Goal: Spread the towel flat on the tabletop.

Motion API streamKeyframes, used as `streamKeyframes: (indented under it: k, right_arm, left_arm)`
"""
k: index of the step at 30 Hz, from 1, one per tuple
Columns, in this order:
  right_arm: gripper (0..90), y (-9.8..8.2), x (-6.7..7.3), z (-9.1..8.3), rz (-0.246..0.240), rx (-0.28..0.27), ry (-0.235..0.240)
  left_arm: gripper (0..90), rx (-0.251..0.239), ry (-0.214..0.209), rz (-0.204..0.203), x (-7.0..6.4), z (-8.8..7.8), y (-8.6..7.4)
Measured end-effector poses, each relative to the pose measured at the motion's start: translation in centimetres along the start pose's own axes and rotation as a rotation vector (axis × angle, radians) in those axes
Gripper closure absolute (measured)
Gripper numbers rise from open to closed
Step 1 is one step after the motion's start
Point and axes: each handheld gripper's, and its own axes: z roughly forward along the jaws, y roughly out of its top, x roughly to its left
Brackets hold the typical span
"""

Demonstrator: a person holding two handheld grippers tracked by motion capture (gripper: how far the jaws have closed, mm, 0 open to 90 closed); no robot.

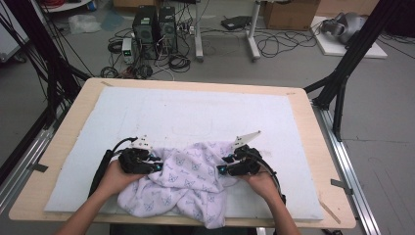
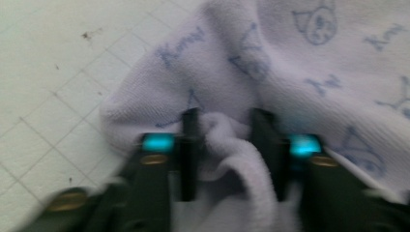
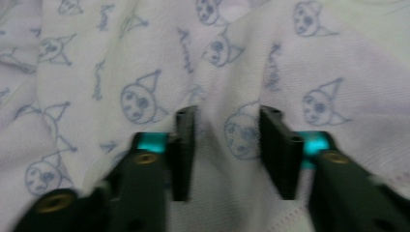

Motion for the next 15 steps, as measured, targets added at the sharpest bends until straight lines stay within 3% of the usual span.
streamKeyframes:
  k: [2, 6, 8, 9, 10, 11, 12, 13, 14, 15]
  right_arm:
    - [80.0, 0.3, -0.1, 0.1, -0.020, -0.002, 0.020]
    - [83.1, 1.3, -0.3, -0.5, -0.041, -0.015, -0.005]
    - [83.2, 2.9, -0.8, -2.5, -0.040, -0.072, -0.057]
    - [83.2, 2.9, -0.8, -2.5, -0.040, -0.072, -0.057]
    - [83.5, 4.3, -1.1, -4.4, -0.054, -0.125, -0.101]
    - [83.9, 5.0, -1.1, -5.4, -0.061, -0.153, -0.116]
    - [84.9, 5.5, -1.0, -6.1, -0.071, -0.171, -0.132]
    - [84.9, 5.5, -1.0, -6.1, -0.071, -0.171, -0.132]
    - [84.9, 6.7, -0.5, -8.1, -0.094, -0.232, -0.165]
    - [84.9, 6.7, -0.5, -8.1, -0.094, -0.232, -0.165]
  left_arm:
    - [84.3, -0.004, 0.010, -0.003, 0.0, -0.2, 0.1]
    - [85.4, -0.083, 0.061, -0.041, 0.9, -1.9, 1.1]
    - [85.5, -0.139, 0.105, -0.065, 1.5, -3.3, 2.1]
    - [85.5, -0.177, 0.130, -0.074, 1.8, -4.2, 2.6]
    - [85.5, -0.221, 0.153, -0.090, 2.1, -5.2, 3.1]
    - [85.5, -0.291, 0.206, -0.107, 2.3, -7.0, 3.9]
    - [85.5, -0.291, 0.206, -0.107, 2.3, -7.0, 3.9]
    - [85.5, -0.338, 0.234, -0.114, 2.2, -8.1, 4.2]
    - [85.4, -0.357, 0.252, -0.108, 2.1, -8.9, 4.4]
    - [85.4, -0.372, 0.261, -0.108, 2.0, -9.5, 4.4]
